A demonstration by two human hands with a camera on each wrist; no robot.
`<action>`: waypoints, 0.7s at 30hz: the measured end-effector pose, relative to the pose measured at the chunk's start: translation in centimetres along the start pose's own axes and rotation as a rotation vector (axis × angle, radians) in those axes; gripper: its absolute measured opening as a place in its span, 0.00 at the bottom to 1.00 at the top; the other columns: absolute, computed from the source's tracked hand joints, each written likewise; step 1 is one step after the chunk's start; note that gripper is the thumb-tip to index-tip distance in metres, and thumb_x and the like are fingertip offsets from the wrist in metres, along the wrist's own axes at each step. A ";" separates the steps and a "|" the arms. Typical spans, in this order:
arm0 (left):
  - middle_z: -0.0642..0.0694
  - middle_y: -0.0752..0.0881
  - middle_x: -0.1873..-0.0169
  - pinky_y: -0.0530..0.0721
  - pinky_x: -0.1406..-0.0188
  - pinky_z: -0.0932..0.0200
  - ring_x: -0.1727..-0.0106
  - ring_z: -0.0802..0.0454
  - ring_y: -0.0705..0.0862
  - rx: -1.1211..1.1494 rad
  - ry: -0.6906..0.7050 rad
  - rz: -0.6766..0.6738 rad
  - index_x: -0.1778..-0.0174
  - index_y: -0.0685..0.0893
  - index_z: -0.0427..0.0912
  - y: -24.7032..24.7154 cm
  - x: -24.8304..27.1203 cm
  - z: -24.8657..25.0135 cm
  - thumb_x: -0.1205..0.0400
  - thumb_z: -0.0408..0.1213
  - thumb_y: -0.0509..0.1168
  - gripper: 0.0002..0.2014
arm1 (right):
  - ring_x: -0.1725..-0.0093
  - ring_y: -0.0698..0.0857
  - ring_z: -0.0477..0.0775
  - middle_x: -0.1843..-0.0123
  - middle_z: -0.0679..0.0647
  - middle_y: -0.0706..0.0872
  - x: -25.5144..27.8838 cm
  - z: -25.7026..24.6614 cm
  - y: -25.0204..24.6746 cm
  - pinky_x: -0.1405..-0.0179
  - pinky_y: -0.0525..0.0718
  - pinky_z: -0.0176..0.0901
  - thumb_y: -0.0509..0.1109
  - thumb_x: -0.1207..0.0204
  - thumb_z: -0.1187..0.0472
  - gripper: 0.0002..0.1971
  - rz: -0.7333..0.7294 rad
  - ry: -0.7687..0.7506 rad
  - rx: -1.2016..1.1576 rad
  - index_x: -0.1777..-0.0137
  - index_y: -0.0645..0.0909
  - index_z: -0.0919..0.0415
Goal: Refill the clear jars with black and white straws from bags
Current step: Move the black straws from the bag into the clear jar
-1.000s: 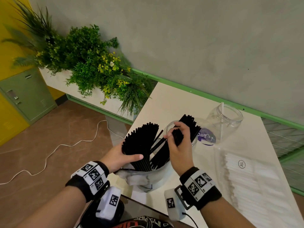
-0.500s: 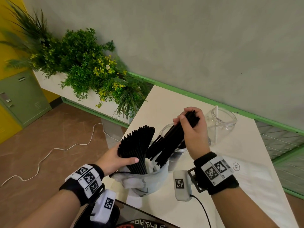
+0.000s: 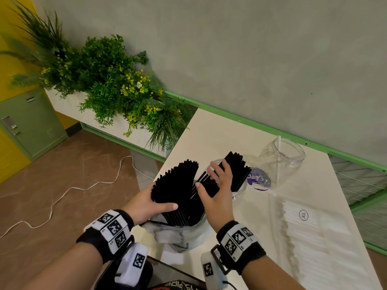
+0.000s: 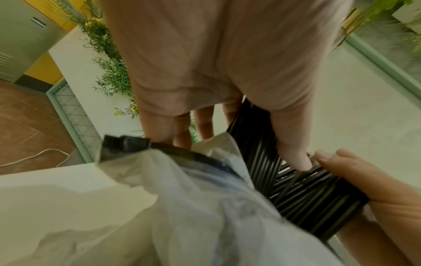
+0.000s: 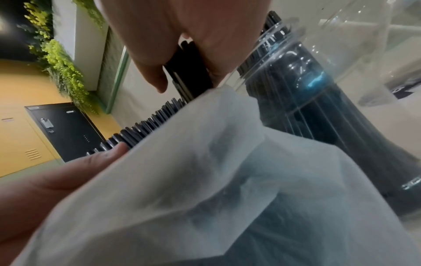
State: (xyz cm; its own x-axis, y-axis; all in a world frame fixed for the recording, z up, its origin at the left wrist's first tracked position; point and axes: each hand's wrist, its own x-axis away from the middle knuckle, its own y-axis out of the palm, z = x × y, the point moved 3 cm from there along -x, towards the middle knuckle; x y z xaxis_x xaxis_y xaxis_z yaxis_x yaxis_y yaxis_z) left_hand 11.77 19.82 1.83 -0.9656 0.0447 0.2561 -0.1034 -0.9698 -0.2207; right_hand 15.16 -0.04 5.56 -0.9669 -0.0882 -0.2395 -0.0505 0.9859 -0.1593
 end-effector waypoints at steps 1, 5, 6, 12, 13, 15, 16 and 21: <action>0.58 0.86 0.43 0.80 0.37 0.59 0.40 0.62 0.83 0.013 0.002 -0.001 0.40 0.77 0.60 0.0 0.0 0.1 0.55 0.70 0.79 0.46 | 0.29 0.74 0.34 0.27 0.40 0.74 -0.2 0.1 0.2 0.32 0.68 0.23 0.74 0.25 0.68 0.41 -0.003 -0.001 0.019 0.26 0.54 0.35; 0.57 0.88 0.45 0.80 0.40 0.62 0.42 0.65 0.84 0.053 0.025 -0.020 0.41 0.79 0.59 0.2 0.0 0.4 0.54 0.67 0.80 0.44 | 0.30 0.76 0.40 0.37 0.46 0.82 -0.9 1.0 1.1 0.29 0.68 0.32 0.73 0.23 0.63 0.35 0.023 0.046 0.111 0.31 0.59 0.26; 0.57 0.88 0.45 0.80 0.39 0.62 0.42 0.64 0.84 0.054 0.028 -0.018 0.41 0.79 0.60 0.2 0.1 0.4 0.54 0.67 0.80 0.44 | 0.34 0.79 0.41 0.42 0.46 0.84 -1.1 1.1 1.3 0.32 0.71 0.31 0.72 0.23 0.64 0.32 0.031 0.041 0.110 0.31 0.62 0.32; 0.63 0.88 0.46 0.78 0.40 0.64 0.43 0.68 0.83 0.032 0.033 -0.015 0.42 0.79 0.61 0.1 0.1 0.3 0.54 0.70 0.79 0.44 | 0.52 0.82 0.43 0.55 0.50 0.82 -1.7 0.1 0.9 0.46 0.73 0.27 0.65 0.21 0.70 0.15 0.024 -0.055 0.162 0.40 0.77 0.51; 0.63 0.88 0.47 0.78 0.40 0.65 0.43 0.69 0.83 0.021 0.030 -0.006 0.42 0.78 0.62 0.0 0.1 0.2 0.55 0.71 0.78 0.44 | 0.52 0.81 0.43 0.55 0.51 0.82 -1.8 -0.5 0.6 0.45 0.73 0.26 0.65 0.21 0.72 0.15 0.033 -0.078 0.164 0.41 0.78 0.52; 0.62 0.86 0.45 0.77 0.39 0.65 0.42 0.69 0.82 -0.013 0.024 0.009 0.43 0.77 0.63 0.0 0.0 0.2 0.56 0.72 0.77 0.44 | 0.51 0.81 0.44 0.56 0.51 0.82 -2.4 -2.1 -0.2 0.44 0.73 0.27 0.64 0.21 0.73 0.15 0.046 -0.125 0.170 0.43 0.79 0.52; 0.63 0.85 0.44 0.76 0.39 0.65 0.41 0.69 0.80 -0.034 0.023 0.008 0.44 0.76 0.64 0.0 0.0 0.2 0.57 0.72 0.77 0.44 | 0.51 0.82 0.46 0.56 0.51 0.82 -2.7 -3.0 -0.8 0.44 0.75 0.31 0.64 0.21 0.73 0.16 0.044 -0.138 0.169 0.44 0.79 0.51; 0.64 0.83 0.44 0.76 0.41 0.66 0.40 0.69 0.79 -0.093 0.015 0.013 0.44 0.74 0.66 0.1 0.0 0.0 0.52 0.65 0.77 0.38 | 0.52 0.86 0.46 0.54 0.59 0.84 -4.6 -8.1 -4.9 0.48 0.85 0.45 0.64 0.19 0.70 0.11 0.051 -0.135 0.083 0.45 0.80 0.53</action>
State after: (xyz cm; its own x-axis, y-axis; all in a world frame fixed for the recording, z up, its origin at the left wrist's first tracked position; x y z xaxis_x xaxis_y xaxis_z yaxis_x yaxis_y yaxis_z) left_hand 11.73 19.78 1.78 -0.9705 0.0367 0.2385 -0.1120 -0.9440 -0.3105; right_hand 17.81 -3.32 15.17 -0.9250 -0.0621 -0.3748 0.0241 0.9750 -0.2209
